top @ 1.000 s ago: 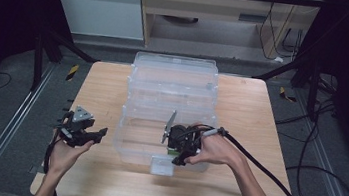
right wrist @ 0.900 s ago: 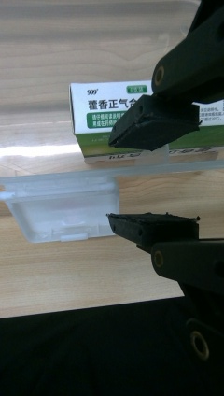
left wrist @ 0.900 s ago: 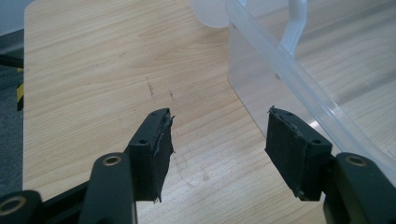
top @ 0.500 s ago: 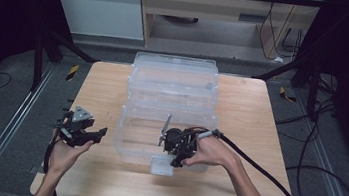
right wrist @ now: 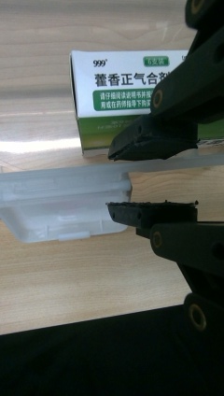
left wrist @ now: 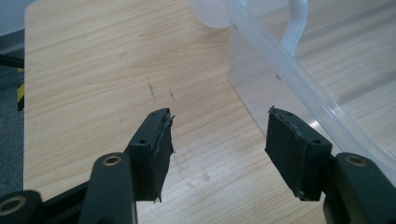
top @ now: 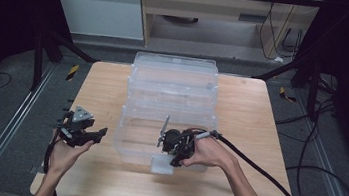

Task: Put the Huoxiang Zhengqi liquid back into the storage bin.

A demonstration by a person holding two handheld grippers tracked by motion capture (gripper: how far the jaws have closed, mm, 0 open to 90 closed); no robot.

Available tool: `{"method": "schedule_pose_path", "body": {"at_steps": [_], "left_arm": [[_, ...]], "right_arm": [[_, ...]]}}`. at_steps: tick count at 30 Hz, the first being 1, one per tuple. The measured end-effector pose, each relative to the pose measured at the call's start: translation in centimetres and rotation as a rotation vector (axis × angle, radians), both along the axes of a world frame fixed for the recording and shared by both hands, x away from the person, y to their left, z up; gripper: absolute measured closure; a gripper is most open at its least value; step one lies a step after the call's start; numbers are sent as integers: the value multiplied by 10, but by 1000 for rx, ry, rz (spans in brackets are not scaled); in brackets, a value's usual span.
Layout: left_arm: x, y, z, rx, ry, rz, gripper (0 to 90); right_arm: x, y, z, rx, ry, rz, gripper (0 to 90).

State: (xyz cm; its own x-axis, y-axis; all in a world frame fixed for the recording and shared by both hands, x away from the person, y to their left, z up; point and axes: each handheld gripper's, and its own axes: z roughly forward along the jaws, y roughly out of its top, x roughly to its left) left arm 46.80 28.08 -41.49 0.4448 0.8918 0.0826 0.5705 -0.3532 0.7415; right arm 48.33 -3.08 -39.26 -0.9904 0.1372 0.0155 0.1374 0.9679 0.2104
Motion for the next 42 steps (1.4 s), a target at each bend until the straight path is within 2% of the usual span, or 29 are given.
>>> {"method": "schedule_pose_path", "body": {"at_steps": [18, 23, 36, 42], "left_arm": [[0, -1, 1, 1, -2, -3, 401], [0, 0, 1, 0, -3, -2, 401], [0, -2, 0, 3, 0, -3, 401], [0, -2, 0, 3, -1, -5, 401]], "right_arm": [[0, 1, 0, -4, -3, -1, 688], [0, 0, -2, -1, 0, 8, 663], [1, -10, -8, 85, 23, -17, 652], [0, -10, -8, 86, 18, -29, 659]]}}
